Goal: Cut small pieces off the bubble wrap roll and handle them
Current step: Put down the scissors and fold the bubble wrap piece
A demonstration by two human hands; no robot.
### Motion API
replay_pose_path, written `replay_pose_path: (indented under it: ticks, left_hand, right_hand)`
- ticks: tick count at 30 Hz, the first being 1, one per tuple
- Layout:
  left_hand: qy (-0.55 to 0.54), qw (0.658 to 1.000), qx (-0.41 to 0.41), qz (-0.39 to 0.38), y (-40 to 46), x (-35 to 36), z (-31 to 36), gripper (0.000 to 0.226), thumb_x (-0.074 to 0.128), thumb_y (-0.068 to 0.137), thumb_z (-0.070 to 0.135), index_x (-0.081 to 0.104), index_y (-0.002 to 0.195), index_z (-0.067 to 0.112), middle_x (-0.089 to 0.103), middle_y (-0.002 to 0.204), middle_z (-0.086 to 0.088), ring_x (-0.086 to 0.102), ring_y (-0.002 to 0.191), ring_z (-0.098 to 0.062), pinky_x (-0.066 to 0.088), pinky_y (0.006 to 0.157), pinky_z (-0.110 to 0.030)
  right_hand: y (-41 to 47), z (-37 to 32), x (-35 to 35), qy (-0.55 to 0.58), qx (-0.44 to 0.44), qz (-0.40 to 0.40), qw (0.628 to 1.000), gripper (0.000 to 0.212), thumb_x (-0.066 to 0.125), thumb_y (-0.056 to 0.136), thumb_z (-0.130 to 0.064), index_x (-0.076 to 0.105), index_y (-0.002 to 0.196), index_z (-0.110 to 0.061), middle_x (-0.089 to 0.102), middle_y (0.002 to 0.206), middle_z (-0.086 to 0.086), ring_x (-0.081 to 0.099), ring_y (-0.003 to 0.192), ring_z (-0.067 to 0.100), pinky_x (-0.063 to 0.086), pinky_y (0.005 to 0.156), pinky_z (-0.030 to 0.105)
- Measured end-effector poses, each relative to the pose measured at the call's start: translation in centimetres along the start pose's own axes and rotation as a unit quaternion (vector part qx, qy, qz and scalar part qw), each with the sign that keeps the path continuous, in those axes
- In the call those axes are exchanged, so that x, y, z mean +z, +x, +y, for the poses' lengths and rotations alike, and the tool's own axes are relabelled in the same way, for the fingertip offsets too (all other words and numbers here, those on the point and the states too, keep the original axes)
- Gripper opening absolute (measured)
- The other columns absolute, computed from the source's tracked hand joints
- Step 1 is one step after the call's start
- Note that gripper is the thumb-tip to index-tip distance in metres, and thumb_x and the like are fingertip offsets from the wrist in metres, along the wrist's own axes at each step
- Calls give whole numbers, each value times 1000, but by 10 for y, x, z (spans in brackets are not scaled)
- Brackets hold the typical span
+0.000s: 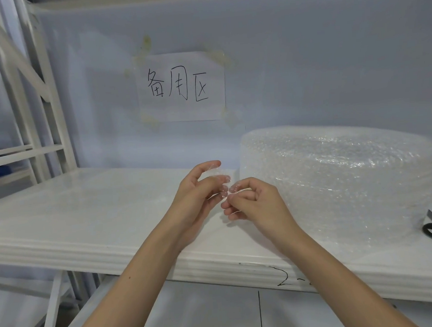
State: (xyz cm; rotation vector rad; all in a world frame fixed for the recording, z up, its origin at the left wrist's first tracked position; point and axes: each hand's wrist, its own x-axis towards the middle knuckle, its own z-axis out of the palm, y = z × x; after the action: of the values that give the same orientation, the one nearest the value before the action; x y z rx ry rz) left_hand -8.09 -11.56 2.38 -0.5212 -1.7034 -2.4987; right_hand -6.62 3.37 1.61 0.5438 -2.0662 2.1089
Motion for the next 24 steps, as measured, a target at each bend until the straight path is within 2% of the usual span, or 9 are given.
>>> replay_pose_path:
  ticks: [8,11,14,18,24]
  left_hand:
    - [-22,1000,-9,3,-1,-2,0,42,68,87,2,58,126,14,66,95,-15,59,79,-21,54,83,-26]
    - [-17,1000,-11,2,-1,-4,0,42,67,87,2,58,126,15,63,96,-16,59,83,-23,54,86,-27]
    - [-10,1000,-9,-3,0,-5,0,41,61,89,-2,58,126,15,68,96,-13,62,87,-22,53,89,-28]
    - [-9,1000,-6,-7,-1,-4,0,40,62,89,0,58,126,16,73,94,-8,66,89,-22,54,89,-28]
    - [-5,1000,-13,-13,0,-4,1,36,57,92,4,62,125,20,74,107,-6,68,95,-20,52,90,-30]
  right_hand:
    - [-2,-1,0,-52,-45,8,998,29,56,89,1,57,109,-20,73,71,9,65,62,20,58,67,35]
    - [-4,-2,0,-64,-60,8,996,31,53,89,2,59,107,-22,70,68,8,62,58,19,56,60,31]
    - [-5,-3,-1,-80,-69,9,994,28,50,89,3,62,102,-19,68,66,6,59,54,18,54,56,31]
    - [-5,-3,0,-83,-66,9,994,29,49,88,5,69,87,-15,67,68,7,58,51,15,51,53,27]
    - [-2,0,0,-79,-63,13,995,31,49,89,5,73,91,-15,68,69,5,58,53,14,51,55,26]
